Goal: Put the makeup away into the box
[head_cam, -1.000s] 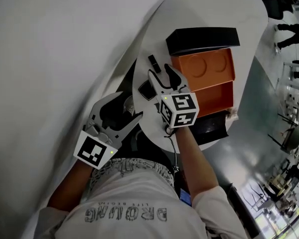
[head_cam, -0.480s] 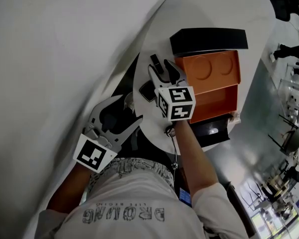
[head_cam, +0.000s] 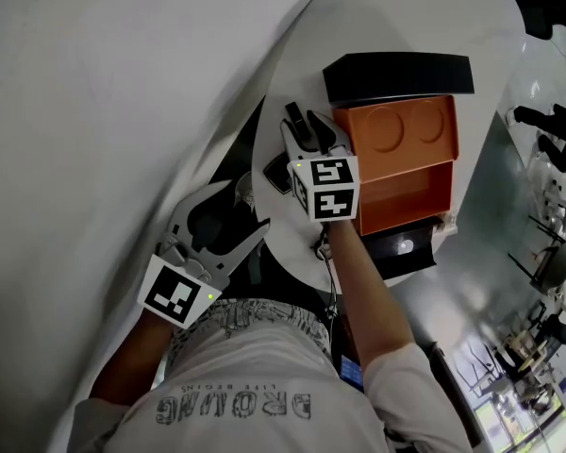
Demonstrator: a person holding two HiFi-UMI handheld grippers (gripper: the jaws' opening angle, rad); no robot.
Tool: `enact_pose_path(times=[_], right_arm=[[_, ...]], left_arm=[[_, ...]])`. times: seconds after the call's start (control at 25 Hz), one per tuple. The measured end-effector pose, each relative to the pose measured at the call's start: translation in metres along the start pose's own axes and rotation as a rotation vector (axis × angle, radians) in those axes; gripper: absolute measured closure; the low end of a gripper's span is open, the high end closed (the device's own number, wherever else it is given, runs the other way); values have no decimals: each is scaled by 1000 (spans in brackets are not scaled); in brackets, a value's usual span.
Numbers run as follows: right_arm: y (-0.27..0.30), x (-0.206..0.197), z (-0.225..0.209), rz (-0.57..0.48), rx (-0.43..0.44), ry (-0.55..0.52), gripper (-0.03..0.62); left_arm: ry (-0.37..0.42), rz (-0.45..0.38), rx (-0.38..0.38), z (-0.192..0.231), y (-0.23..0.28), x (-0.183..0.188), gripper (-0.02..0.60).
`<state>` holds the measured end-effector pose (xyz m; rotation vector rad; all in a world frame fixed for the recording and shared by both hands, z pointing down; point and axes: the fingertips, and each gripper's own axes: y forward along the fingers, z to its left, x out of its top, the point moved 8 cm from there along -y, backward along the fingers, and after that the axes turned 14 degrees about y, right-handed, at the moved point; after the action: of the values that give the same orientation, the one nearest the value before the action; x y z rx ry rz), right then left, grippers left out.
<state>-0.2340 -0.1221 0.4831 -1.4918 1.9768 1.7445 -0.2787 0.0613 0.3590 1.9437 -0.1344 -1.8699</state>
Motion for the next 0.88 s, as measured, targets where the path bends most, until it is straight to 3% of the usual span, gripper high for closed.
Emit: enact_pose_path(times=[0.28, 0.6, 0.88], right_arm=[[2, -2, 0, 24, -9, -12, 419], [6, -6, -1, 30, -17, -15, 486], [2, -6, -1, 13, -17, -7, 491]], left_arm=[[-21, -1, 6, 0, -1, -1, 302], [-43, -3, 10, 2, 0, -6, 302], [-24, -2, -4, 0, -1, -5, 302]])
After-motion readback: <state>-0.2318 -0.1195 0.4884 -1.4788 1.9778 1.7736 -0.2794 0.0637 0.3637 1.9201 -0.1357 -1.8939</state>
